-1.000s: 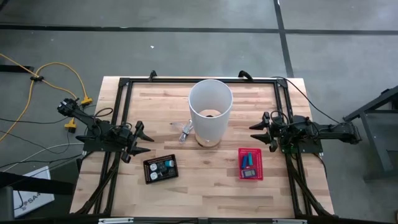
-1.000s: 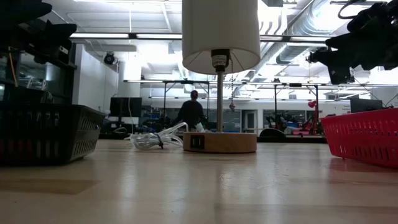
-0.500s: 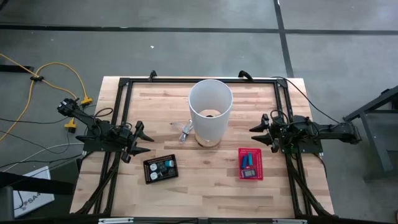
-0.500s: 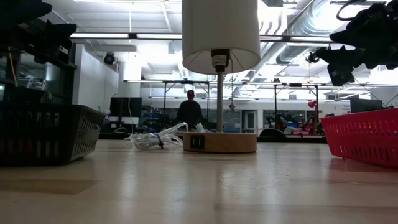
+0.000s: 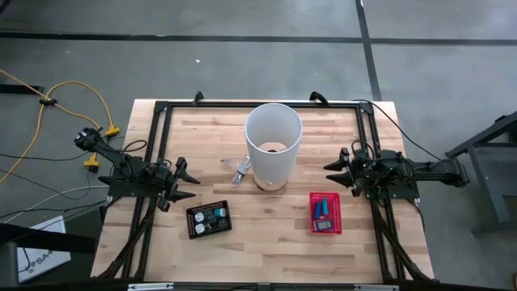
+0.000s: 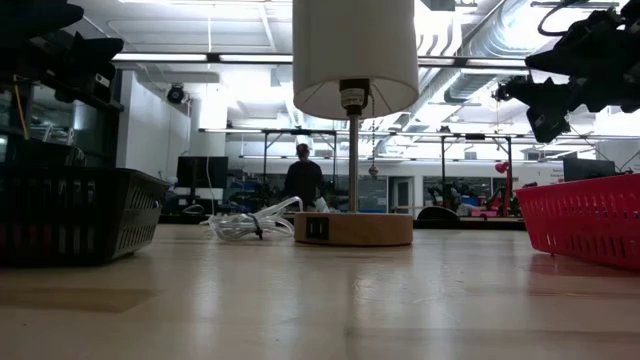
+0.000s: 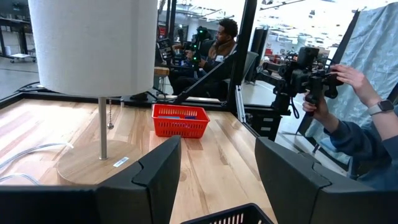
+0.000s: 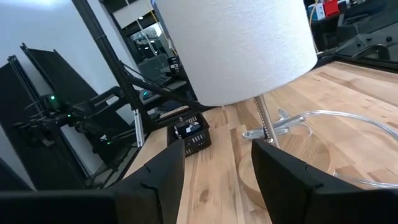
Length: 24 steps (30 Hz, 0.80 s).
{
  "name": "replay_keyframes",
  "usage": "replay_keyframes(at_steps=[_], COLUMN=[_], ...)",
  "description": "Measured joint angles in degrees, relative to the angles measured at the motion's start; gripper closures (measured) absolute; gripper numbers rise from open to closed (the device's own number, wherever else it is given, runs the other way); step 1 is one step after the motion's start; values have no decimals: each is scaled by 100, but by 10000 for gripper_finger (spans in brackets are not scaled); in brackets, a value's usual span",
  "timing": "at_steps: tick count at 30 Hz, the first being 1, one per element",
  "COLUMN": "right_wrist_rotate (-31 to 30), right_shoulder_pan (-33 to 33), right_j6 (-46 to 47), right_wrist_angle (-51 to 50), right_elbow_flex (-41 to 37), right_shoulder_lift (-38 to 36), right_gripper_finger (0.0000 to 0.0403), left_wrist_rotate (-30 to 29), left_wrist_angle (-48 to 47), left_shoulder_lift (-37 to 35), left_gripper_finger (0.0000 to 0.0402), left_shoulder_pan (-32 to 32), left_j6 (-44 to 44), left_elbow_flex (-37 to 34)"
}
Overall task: Pick & Place Office items
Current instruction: Return to Home Position
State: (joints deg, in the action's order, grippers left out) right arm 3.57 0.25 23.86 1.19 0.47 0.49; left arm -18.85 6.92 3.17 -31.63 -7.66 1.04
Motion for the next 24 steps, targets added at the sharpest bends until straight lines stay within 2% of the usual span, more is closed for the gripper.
replay_keyframes(at_steps=[24], right_wrist_rotate=[-45], right_shoulder_pan=[0], right_j6=[-112], right_wrist_angle=[-2], right_elbow_flex=[-15], right_shoulder_lift=[22], right_gripper_finger=[229], left_wrist_rotate=[0], left_wrist_angle=[0], left_shoulder_lift=[-1], left_gripper_finger=[202], left_shoulder_pan=[0], left_j6=[0], left_elbow_flex=[0])
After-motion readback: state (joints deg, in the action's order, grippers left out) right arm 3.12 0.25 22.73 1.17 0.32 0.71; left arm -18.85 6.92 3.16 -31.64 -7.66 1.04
